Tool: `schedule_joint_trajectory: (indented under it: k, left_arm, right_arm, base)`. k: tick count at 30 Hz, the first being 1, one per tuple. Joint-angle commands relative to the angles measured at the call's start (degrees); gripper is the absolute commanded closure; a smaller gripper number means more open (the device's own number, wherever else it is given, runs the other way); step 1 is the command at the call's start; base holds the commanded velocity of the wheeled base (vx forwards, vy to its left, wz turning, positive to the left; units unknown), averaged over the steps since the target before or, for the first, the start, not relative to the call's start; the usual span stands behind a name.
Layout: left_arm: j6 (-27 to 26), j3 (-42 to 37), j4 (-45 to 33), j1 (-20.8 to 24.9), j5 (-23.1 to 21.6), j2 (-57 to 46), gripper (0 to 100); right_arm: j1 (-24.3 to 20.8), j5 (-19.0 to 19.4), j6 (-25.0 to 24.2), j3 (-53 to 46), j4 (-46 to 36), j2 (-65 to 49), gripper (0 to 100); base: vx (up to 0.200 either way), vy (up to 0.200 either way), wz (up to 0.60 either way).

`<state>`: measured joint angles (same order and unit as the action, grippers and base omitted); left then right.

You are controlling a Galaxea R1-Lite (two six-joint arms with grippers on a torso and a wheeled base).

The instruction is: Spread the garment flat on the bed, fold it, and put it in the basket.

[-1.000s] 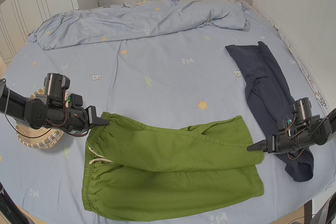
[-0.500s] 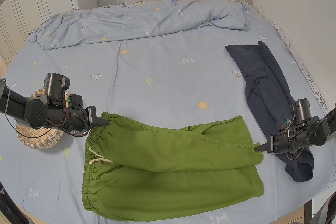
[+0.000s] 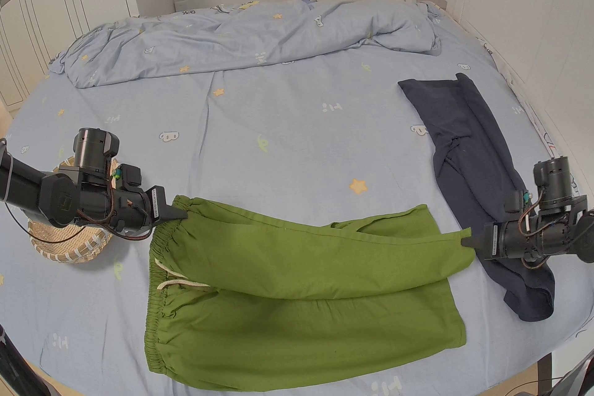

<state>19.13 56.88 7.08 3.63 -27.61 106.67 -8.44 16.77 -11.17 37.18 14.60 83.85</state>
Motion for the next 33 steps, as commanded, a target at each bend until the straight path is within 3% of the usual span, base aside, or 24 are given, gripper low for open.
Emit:
schedule_joint_trajectory:
  k: [1,6,18,25,27,33]
  left_arm:
    - [-0.76,-0.81,0.12,-0.21,0.72,-0.67,100]
    - [-0.76,-0.72,0.12,-0.47,0.72,-1.2,100]
    - [-0.76,-0.72,0.12,-0.82,0.72,-1.2,100]
    - [-0.76,-1.33,2.94,-0.91,0.98,-1.11,100]
    - [-0.76,-2.13,6.36,-1.79,0.98,-0.94,100]
    - [-0.76,-3.62,13.31,-3.9,0.89,-0.76,100]
  right_arm:
    - [-8.26,-3.33,0.0,4.3,-11.53,-22.5,100]
    - [-11.95,-3.15,-0.17,10.37,-22.43,-28.48,100]
    - [-14.24,-2.98,-2.37,10.54,-22.6,-28.65,100]
    - [-10.28,-3.06,-2.19,11.25,-16.19,-16.87,100]
    - [-7.82,-2.98,-1.67,15.2,-10.21,-9.32,100]
    - [-5.54,-3.68,-0.08,26.98,-9.33,3.78,100]
  base:
    - [0.0,0.0,0.0]
    - [0.0,0.0,0.0]
    - [0.0,0.0,0.0]
    - [0.0,0.0,0.0]
    - [0.0,0.0,0.0]
    - [0.0,0.0,0.0]
